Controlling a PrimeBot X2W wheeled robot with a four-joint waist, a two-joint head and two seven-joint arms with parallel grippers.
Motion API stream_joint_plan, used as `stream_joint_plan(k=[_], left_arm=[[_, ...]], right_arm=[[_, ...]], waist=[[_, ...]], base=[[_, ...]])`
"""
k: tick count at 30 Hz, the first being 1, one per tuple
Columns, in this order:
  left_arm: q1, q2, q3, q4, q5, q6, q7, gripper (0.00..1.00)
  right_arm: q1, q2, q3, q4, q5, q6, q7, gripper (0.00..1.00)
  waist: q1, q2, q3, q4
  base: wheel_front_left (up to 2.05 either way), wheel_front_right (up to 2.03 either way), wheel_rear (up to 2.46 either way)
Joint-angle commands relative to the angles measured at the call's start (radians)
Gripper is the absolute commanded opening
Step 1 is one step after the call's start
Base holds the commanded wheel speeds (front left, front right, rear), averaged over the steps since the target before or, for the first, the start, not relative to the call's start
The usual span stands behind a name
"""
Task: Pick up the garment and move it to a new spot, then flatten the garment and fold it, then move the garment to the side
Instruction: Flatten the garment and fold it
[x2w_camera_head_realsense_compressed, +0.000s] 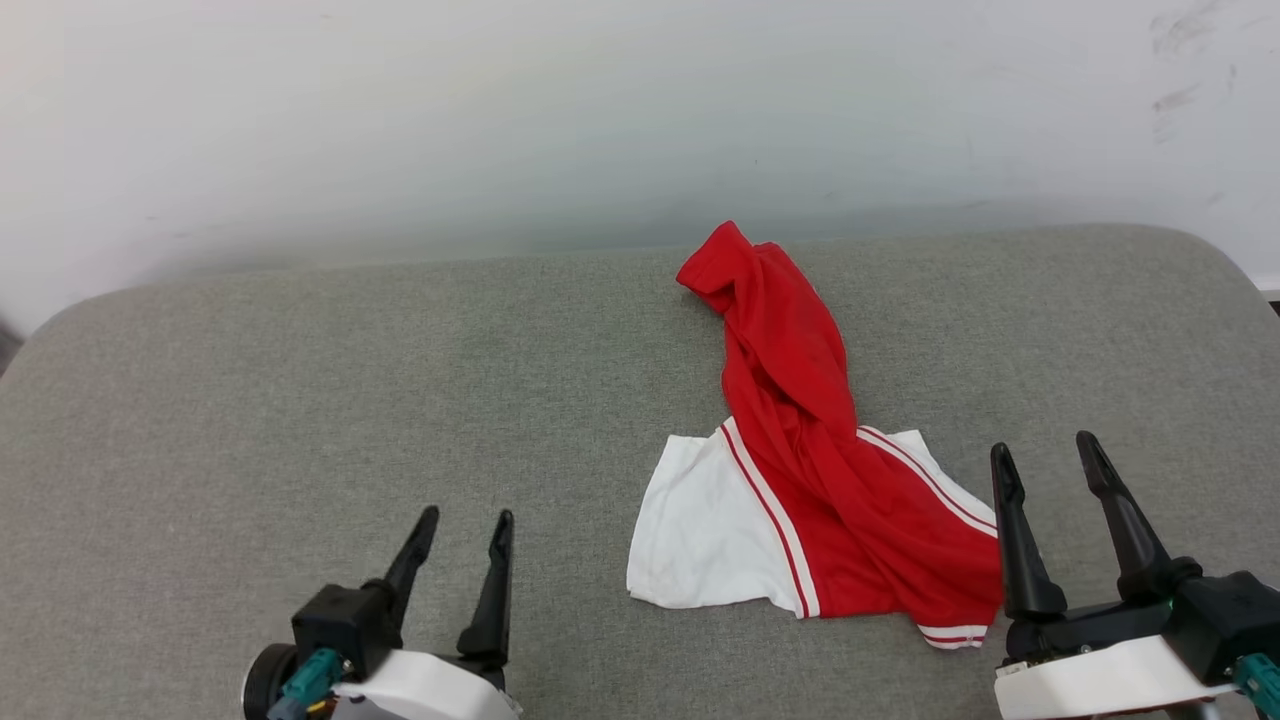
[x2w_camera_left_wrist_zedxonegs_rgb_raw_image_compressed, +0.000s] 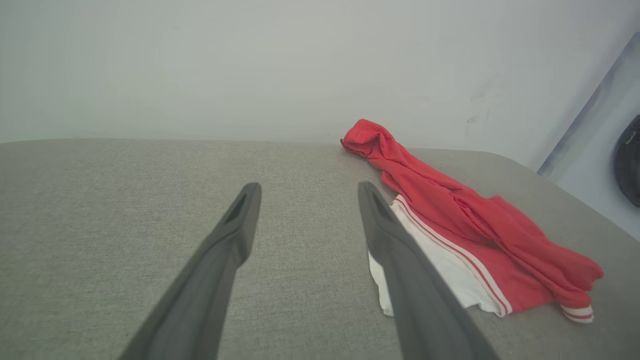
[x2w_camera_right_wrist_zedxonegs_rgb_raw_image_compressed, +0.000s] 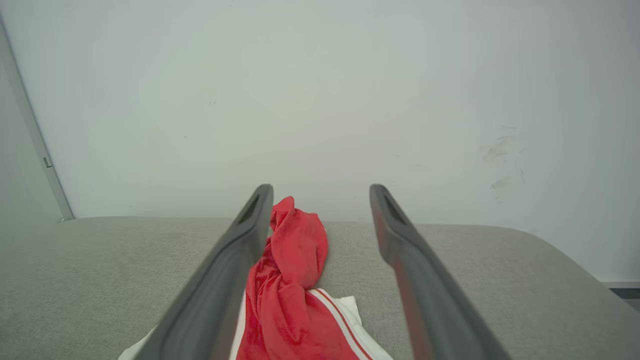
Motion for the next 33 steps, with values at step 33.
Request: stream_joint_plan(k=[33], left_arm=[[-0.284,0.025,-0.199,-0.028,0.013,0.017,0.846,1.00]], right_arm=[[-0.053,0.001,0.055,-0.023,0.003,0.000,-0.002,1.00]], waist=[[0.0001,0.0000,0.173,-0.096]], base=[[0.00,0.00,0.00]])
